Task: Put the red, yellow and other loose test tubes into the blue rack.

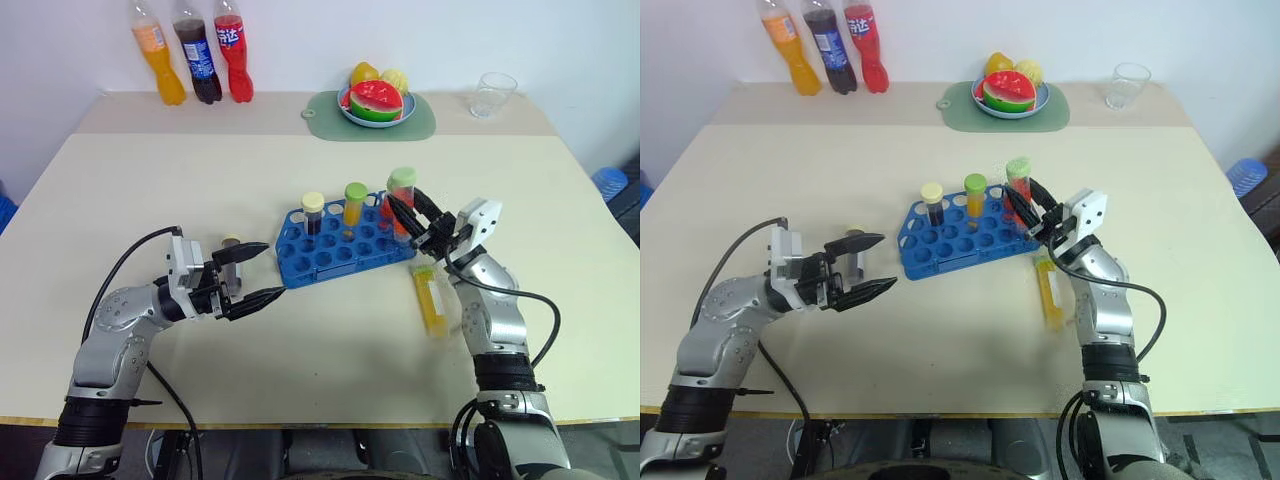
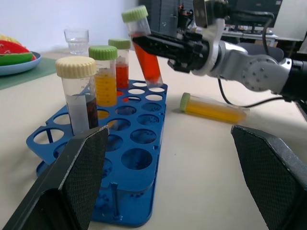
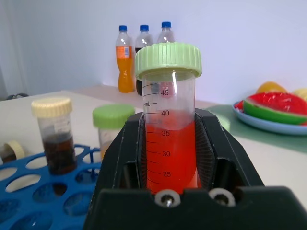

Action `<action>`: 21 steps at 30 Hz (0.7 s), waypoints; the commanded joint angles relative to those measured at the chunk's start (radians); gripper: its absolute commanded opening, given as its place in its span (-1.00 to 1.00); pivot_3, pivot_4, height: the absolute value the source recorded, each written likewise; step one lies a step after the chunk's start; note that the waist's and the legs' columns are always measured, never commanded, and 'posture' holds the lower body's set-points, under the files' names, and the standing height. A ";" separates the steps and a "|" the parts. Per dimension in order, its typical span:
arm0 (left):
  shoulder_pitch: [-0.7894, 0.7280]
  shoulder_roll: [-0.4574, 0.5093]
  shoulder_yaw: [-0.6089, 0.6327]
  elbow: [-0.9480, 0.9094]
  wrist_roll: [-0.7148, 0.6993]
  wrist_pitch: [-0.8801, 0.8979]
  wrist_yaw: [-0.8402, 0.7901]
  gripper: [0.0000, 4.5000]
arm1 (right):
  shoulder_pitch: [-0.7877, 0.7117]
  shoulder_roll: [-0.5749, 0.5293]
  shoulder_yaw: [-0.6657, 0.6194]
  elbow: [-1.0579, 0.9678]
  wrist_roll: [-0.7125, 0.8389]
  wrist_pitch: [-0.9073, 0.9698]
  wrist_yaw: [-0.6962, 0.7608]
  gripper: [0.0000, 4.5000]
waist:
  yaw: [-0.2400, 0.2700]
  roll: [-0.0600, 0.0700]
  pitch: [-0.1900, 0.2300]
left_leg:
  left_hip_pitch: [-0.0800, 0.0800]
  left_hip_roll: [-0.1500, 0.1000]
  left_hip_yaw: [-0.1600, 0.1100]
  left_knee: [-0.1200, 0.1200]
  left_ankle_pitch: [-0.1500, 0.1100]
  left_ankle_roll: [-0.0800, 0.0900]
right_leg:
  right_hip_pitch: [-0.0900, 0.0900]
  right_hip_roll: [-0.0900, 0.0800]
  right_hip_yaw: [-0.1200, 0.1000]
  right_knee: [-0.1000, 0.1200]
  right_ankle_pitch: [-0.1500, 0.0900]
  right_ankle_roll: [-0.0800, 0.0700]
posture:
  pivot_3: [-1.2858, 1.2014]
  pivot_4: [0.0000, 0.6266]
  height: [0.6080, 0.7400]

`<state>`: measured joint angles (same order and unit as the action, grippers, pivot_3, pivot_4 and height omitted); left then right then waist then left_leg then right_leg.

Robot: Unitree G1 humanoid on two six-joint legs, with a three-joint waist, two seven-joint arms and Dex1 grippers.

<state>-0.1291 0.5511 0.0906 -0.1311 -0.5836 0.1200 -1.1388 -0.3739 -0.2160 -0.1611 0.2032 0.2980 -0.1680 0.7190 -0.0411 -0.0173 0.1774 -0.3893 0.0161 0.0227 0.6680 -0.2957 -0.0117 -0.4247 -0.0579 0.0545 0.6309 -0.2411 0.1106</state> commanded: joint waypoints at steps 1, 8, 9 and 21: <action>0.007 0.006 0.007 -0.032 0.001 -0.016 -0.007 0.87 | 0.012 0.000 0.002 -0.013 0.005 -0.035 -0.022 -0.49 | -0.001 0.000 0.000 | 0.000 0.000 0.000 0.000 0.000 0.000 | 0.000 0.000 0.000 0.000 0.000 0.000 | 0.03 -0.52 1.00; 0.009 0.014 0.012 -0.033 0.001 -0.014 -0.008 0.87 | 0.046 0.002 0.035 0.008 -0.012 -0.073 -0.039 -0.49 | -0.001 0.000 0.000 | 0.000 0.000 0.000 0.000 0.000 0.000 | 0.000 0.000 0.000 0.000 0.000 0.000 | 0.03 -0.52 1.00; 0.009 0.014 0.011 -0.034 0.001 -0.014 -0.008 0.87 | 0.045 0.005 0.038 0.016 -0.014 -0.079 -0.043 -0.49 | -0.001 0.000 0.000 | 0.000 0.000 0.000 0.000 0.000 0.000 | 0.000 0.000 0.000 0.000 0.000 0.000 | 0.03 -0.52 1.00; -0.003 0.030 0.019 -0.034 -0.003 -0.001 -0.014 0.87 | -0.048 0.100 0.037 0.260 -0.033 -0.267 -0.125 -0.49 | -0.007 -0.001 -0.001 | 0.003 0.000 0.000 0.000 0.000 -0.001 | 0.001 0.001 0.001 0.002 0.000 0.000 | 0.03 -0.52 1.00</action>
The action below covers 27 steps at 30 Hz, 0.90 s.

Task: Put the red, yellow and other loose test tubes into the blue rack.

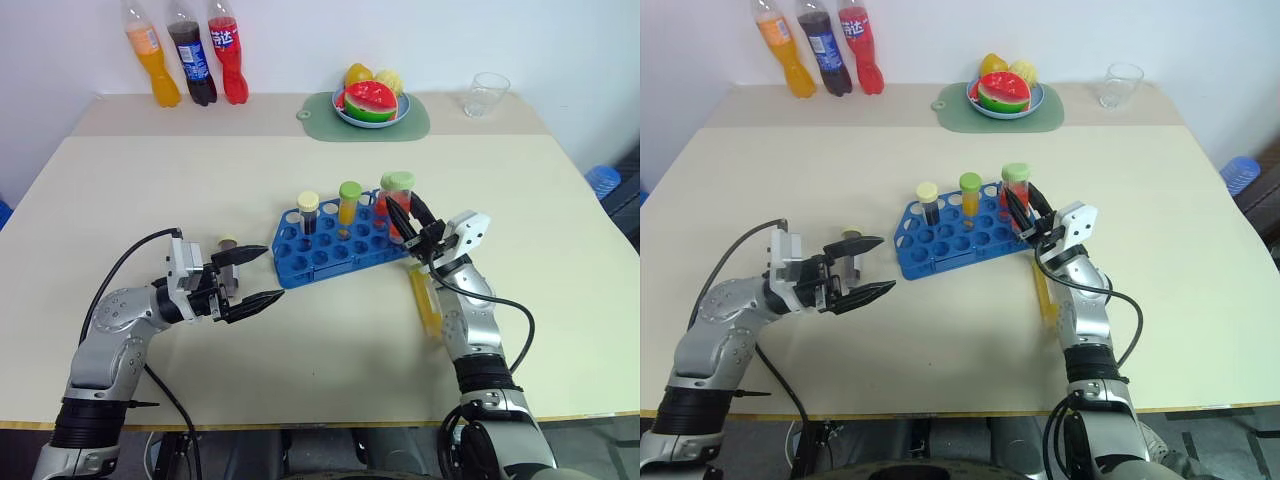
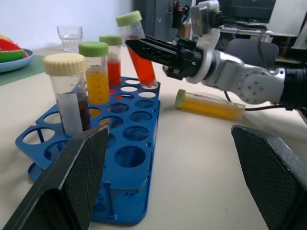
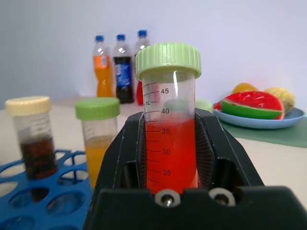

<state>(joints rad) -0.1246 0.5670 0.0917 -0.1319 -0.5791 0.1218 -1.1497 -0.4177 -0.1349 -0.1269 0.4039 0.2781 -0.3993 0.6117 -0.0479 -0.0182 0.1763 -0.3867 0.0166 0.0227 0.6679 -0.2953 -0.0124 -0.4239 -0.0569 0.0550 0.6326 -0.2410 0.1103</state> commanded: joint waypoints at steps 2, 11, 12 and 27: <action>-0.006 0.017 0.020 -0.036 -0.009 -0.001 -0.001 0.87 | -0.003 0.025 0.002 0.085 -0.008 -0.063 -0.014 -0.49 | -0.001 -0.003 -0.002 | 0.002 0.000 0.000 0.000 0.000 0.000 | 0.002 0.000 0.000 0.000 0.000 0.000 | 0.03 -0.52 1.00; -0.003 0.023 0.020 -0.041 -0.013 0.005 0.000 0.87 | 0.008 0.022 -0.010 0.147 -0.008 -0.150 -0.034 -0.49 | 0.001 -0.014 -0.008 | 0.018 0.004 -0.002 -0.003 0.000 0.000 | 0.019 0.000 -0.001 -0.003 -0.003 -0.004 | 0.03 -0.52 1.00; -0.003 0.023 0.020 -0.041 -0.013 0.005 0.000 0.87 | 0.010 0.021 -0.012 0.152 -0.007 -0.157 -0.034 -0.49 | 0.001 -0.015 -0.009 | 0.018 0.005 -0.003 -0.003 0.000 0.000 | 0.019 0.000 -0.001 -0.003 -0.003 -0.005 | 0.03 -0.52 1.00; -0.023 0.018 0.011 -0.028 -0.010 0.005 -0.005 0.87 | -0.021 -0.033 -0.015 0.163 -0.017 -0.121 -0.048 -0.49 | 0.003 -0.023 -0.015 | 0.018 0.005 -0.004 -0.003 0.000 0.000 | 0.019 -0.005 -0.002 -0.004 -0.004 -0.008 | 0.03 -0.52 1.00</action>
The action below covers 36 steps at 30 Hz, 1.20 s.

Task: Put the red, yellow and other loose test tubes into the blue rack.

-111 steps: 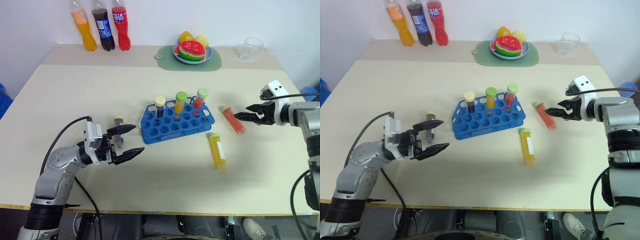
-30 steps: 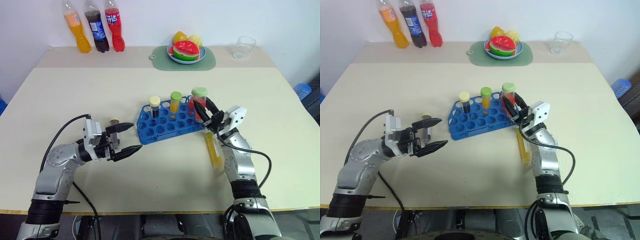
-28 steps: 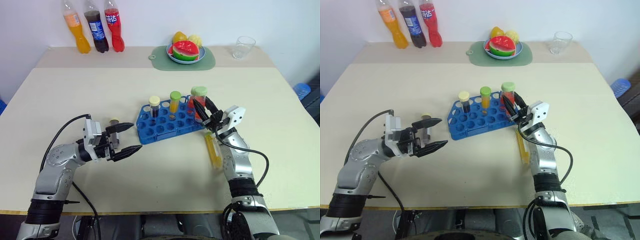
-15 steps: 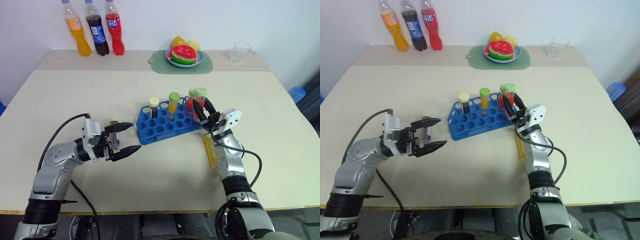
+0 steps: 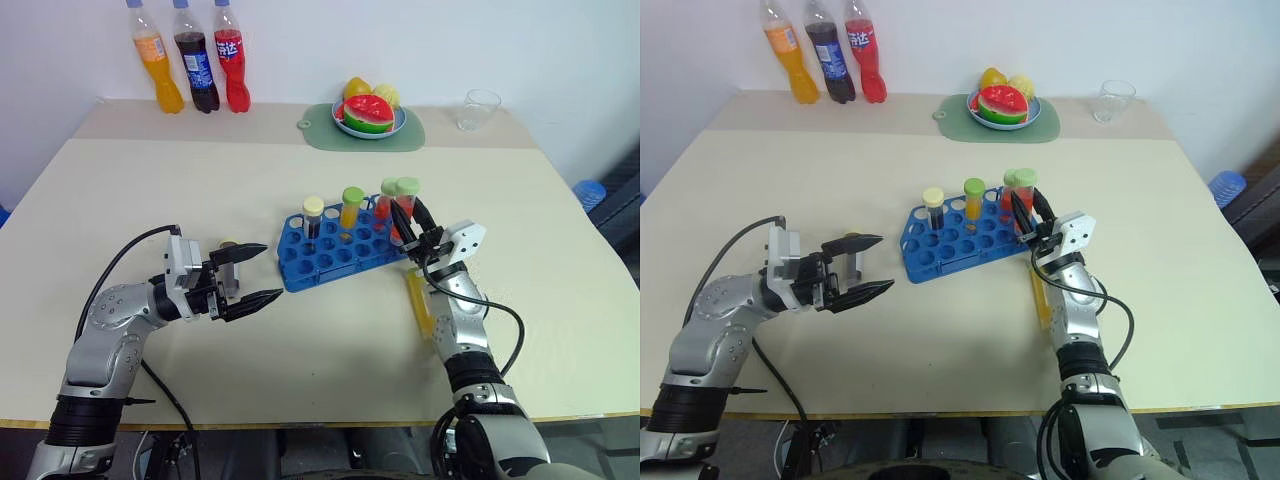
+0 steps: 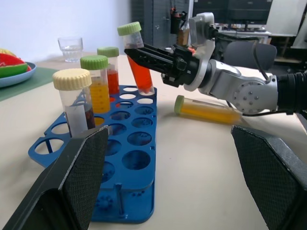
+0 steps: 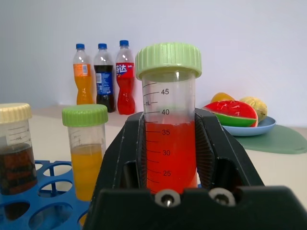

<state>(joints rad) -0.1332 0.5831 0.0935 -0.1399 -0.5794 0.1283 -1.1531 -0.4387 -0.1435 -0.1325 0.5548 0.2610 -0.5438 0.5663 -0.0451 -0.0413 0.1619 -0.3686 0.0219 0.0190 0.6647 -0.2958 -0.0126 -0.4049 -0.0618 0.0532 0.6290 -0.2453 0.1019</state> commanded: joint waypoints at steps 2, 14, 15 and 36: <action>-0.012 0.001 0.010 -0.024 -0.010 -0.001 0.000 0.87 | -0.013 -0.047 -0.015 -0.017 0.006 0.046 -0.001 -0.49 | 0.001 0.003 0.002 | 0.000 -0.001 0.000 0.000 0.000 0.000 | 0.000 -0.001 0.000 0.000 0.000 0.000 | 0.03 -0.52 1.00; 0.014 -0.023 0.000 -0.037 -0.002 -0.015 0.021 0.87 | -0.085 -0.237 -0.046 -0.318 0.128 0.347 0.048 -0.49 | 0.002 0.023 0.014 | -0.007 -0.005 0.001 -0.002 0.000 0.001 | -0.008 -0.002 0.000 0.000 0.001 0.004 | 0.03 -0.52 1.00; 0.013 -0.026 -0.001 -0.034 -0.001 -0.017 0.022 0.87 | -0.082 -0.248 -0.048 -0.347 0.156 0.402 0.060 -0.49 | 0.001 0.023 0.014 | -0.007 -0.005 0.001 -0.002 0.000 0.001 | -0.008 -0.001 0.000 0.000 0.001 0.004 | 0.03 -0.52 1.00; 0.004 -0.062 -0.019 -0.010 0.015 -0.039 0.021 0.87 | -0.091 -0.776 -0.041 -0.459 0.220 1.347 0.148 -0.49 | 0.005 0.022 0.015 | -0.009 -0.005 0.002 -0.002 -0.001 0.002 | -0.008 0.000 0.001 -0.003 -0.001 0.002 | 0.03 -0.52 1.00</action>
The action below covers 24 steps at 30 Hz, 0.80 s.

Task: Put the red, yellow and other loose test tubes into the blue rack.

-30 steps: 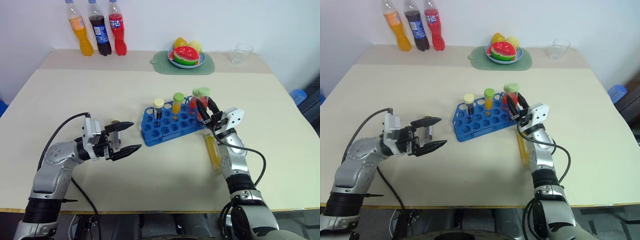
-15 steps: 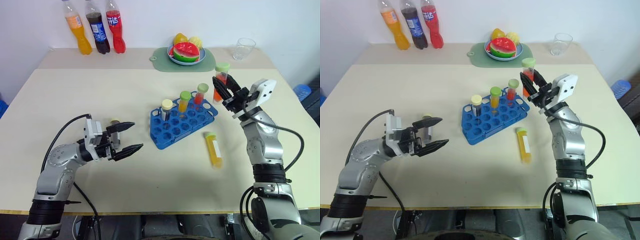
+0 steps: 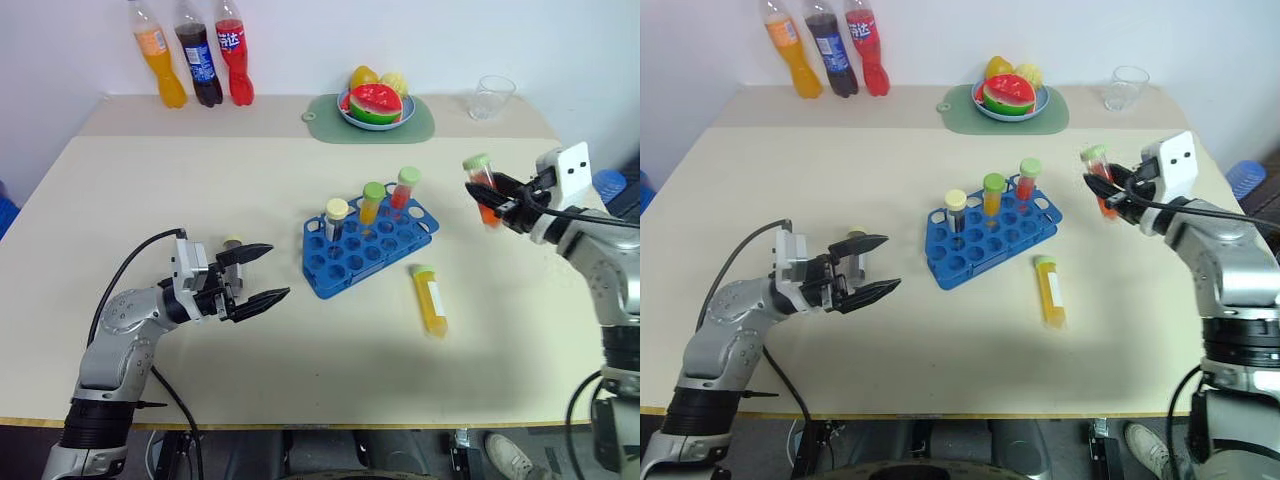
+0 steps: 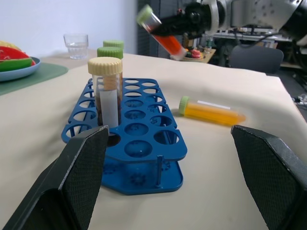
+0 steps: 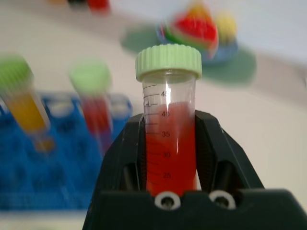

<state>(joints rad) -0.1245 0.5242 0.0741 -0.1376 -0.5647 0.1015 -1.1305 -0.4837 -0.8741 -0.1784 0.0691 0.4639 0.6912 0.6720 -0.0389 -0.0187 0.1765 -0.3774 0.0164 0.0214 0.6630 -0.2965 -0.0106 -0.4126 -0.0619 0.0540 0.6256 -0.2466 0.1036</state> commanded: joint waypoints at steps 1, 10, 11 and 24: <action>-0.004 -0.004 -0.001 -0.011 0.001 -0.013 -0.002 0.87 | -0.063 -0.068 0.034 0.062 -0.008 0.132 0.060 -0.49 | -0.004 0.000 0.000 | 0.000 0.000 0.000 0.000 0.000 0.000 | 0.000 0.000 0.000 0.000 0.000 0.000 | 0.03 -0.52 1.00; 0.000 0.032 0.006 -0.008 0.004 -0.018 -0.045 0.87 | -0.111 -0.138 0.232 0.247 -0.148 0.124 0.256 -0.49 | -0.003 0.000 0.000 | -0.003 0.000 0.001 0.000 -0.001 0.001 | -0.002 0.002 0.000 -0.003 0.000 0.000 | 0.03 -0.52 1.00; 0.000 0.045 0.007 -0.011 0.003 -0.015 -0.055 0.87 | -0.113 -0.139 0.243 0.259 -0.161 0.115 0.269 -0.49 | -0.002 0.000 0.000 | -0.005 0.000 0.001 0.000 -0.001 0.001 | -0.003 0.001 0.000 -0.003 0.000 0.001 | 0.03 -0.52 1.00; -0.073 0.038 -0.033 0.034 0.004 -0.012 -0.104 0.87 | -0.147 -0.137 0.306 0.330 -0.290 0.085 0.336 0.43 | 0.003 0.000 0.000 | -0.014 -0.002 0.002 0.004 0.000 0.001 | -0.013 0.002 0.000 0.000 0.003 0.004 | 0.03 -0.52 1.00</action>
<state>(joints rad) -0.1841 0.5618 0.0476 -0.1069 -0.5574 0.1003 -1.2209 -0.6072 -0.9861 0.1237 0.4312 0.1905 0.7596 0.9916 -0.0361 -0.0186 0.1766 -0.3914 0.0148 0.0238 0.6666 -0.2970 -0.0096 -0.4256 -0.0603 0.0539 0.6256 -0.2441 0.1081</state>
